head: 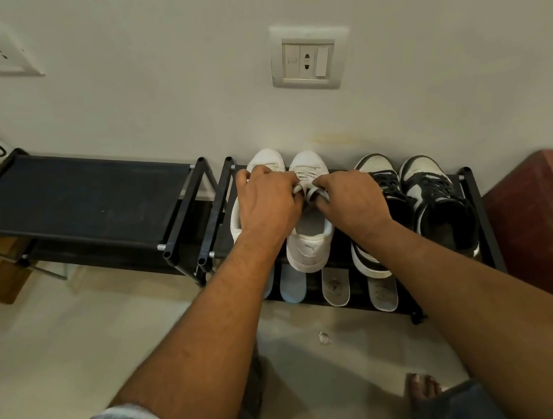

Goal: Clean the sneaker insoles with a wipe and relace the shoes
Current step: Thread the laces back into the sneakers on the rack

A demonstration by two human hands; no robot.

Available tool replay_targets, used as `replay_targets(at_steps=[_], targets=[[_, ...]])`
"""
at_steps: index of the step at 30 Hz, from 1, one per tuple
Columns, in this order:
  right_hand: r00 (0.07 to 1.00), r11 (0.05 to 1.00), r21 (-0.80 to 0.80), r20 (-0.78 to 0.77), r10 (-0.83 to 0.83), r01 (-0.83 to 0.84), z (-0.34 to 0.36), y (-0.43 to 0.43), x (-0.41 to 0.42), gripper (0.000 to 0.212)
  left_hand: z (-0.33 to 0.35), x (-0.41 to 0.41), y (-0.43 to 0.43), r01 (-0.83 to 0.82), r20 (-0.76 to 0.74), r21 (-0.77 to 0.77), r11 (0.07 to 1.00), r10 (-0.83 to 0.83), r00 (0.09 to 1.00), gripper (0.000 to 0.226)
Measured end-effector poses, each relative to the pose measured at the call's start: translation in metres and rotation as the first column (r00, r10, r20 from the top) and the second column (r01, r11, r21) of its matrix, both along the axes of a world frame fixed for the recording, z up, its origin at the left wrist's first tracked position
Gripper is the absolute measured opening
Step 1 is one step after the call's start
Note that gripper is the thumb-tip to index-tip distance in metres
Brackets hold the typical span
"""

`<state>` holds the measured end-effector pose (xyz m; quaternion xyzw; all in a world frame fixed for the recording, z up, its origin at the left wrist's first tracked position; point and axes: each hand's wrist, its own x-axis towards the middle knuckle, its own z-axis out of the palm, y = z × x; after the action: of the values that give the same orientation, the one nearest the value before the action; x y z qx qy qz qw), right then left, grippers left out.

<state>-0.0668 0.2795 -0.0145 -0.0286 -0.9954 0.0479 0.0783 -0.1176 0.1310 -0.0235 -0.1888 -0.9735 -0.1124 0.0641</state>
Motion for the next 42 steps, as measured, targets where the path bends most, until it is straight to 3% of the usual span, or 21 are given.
replay_targets(at_steps=[6,10,12,15,18,22,26,36,42], targets=[[0.998,0.999,-0.026,0.052,0.047,-0.046,0.013,0.006,-0.001,0.035,0.008,-0.003,-0.016,0.064,0.021,0.006,0.998,-0.064,0.998,0.036],[0.974,0.982,-0.064,0.129,0.184,-0.177,0.027,0.016,-0.001,0.071,0.019,-0.012,-0.047,0.094,0.049,0.063,0.994,-0.097,0.994,0.063],[0.969,0.967,-0.117,0.081,0.235,-0.225,0.032,0.014,-0.003,0.08,0.026,-0.018,-0.066,0.072,0.075,0.096,0.993,-0.079,0.994,0.068],[0.967,0.954,-0.158,-0.048,0.249,-0.253,0.032,-0.006,-0.01,0.07,0.033,-0.028,-0.094,0.035,0.155,0.182,0.983,-0.064,0.986,0.069],[0.969,0.969,-0.079,-0.102,0.226,-0.235,0.03,-0.038,-0.018,0.06,0.03,-0.028,-0.104,0.056,0.237,0.172,0.983,-0.096,0.967,0.073],[0.987,0.987,0.029,-0.014,0.161,-0.161,0.017,-0.071,-0.03,0.048,0.014,-0.028,-0.093,0.043,0.18,0.094,0.995,-0.06,0.982,0.056],[0.995,0.989,0.114,-0.028,0.098,-0.094,0.004,-0.083,-0.038,0.013,0.008,-0.028,-0.085,0.004,0.11,0.094,0.996,-0.014,0.994,0.043],[0.997,0.997,0.051,-0.062,0.056,-0.053,-0.006,-0.083,-0.044,0.018,0.006,-0.019,-0.069,-0.092,0.007,0.14,0.986,0.092,0.996,0.026],[0.994,0.999,0.013,-0.097,0.042,-0.041,-0.011,-0.081,-0.045,0.019,0.007,-0.02,-0.059,-0.11,-0.038,0.024,0.994,0.11,0.993,0.022]])
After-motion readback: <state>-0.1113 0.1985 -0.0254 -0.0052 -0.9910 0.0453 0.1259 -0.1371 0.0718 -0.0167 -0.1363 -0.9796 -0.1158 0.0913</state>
